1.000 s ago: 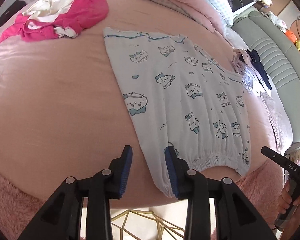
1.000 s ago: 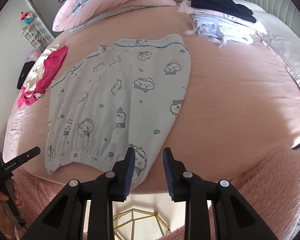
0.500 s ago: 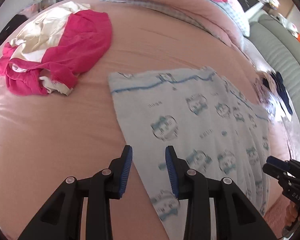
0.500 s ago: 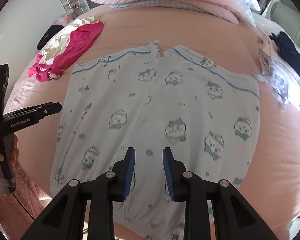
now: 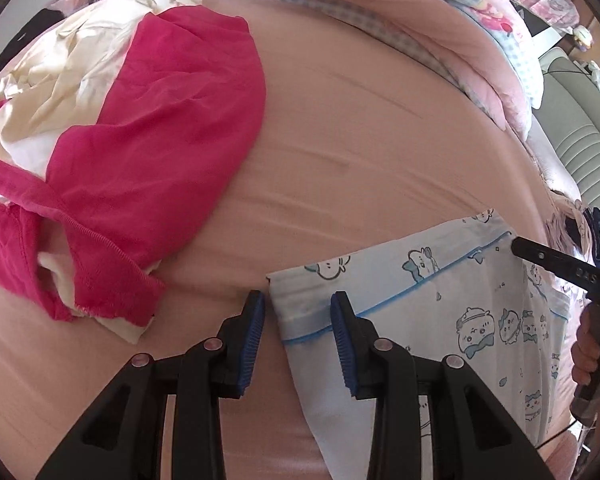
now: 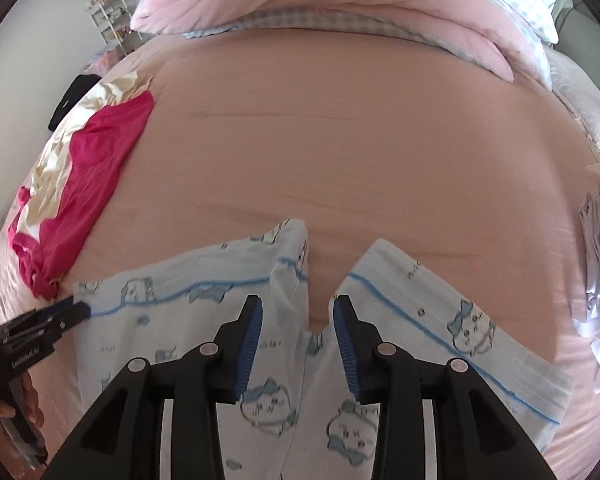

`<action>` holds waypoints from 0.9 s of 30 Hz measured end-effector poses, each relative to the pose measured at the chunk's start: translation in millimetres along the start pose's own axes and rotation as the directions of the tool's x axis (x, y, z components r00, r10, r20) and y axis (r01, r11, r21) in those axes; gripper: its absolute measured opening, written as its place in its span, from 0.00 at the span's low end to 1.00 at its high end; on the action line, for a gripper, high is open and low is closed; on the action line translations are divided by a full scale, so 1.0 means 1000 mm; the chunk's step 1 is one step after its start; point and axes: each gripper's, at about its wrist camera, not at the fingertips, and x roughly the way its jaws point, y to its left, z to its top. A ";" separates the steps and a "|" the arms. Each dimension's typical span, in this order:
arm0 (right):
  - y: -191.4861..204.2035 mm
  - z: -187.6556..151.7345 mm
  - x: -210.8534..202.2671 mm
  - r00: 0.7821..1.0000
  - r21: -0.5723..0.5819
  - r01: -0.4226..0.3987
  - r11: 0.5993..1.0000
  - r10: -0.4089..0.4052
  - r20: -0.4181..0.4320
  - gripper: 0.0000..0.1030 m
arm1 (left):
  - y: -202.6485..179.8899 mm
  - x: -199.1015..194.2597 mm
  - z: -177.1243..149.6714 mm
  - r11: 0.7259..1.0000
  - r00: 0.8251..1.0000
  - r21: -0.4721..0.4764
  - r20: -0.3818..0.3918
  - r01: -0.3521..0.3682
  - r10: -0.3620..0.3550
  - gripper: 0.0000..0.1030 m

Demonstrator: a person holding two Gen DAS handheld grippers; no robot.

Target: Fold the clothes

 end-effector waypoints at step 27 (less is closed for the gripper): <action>0.009 0.047 0.010 0.986 -0.107 -0.144 0.984 0.152 0.063 0.43 | 0.013 -0.021 0.024 0.978 0.979 0.108 0.122 -0.179 0.166 0.33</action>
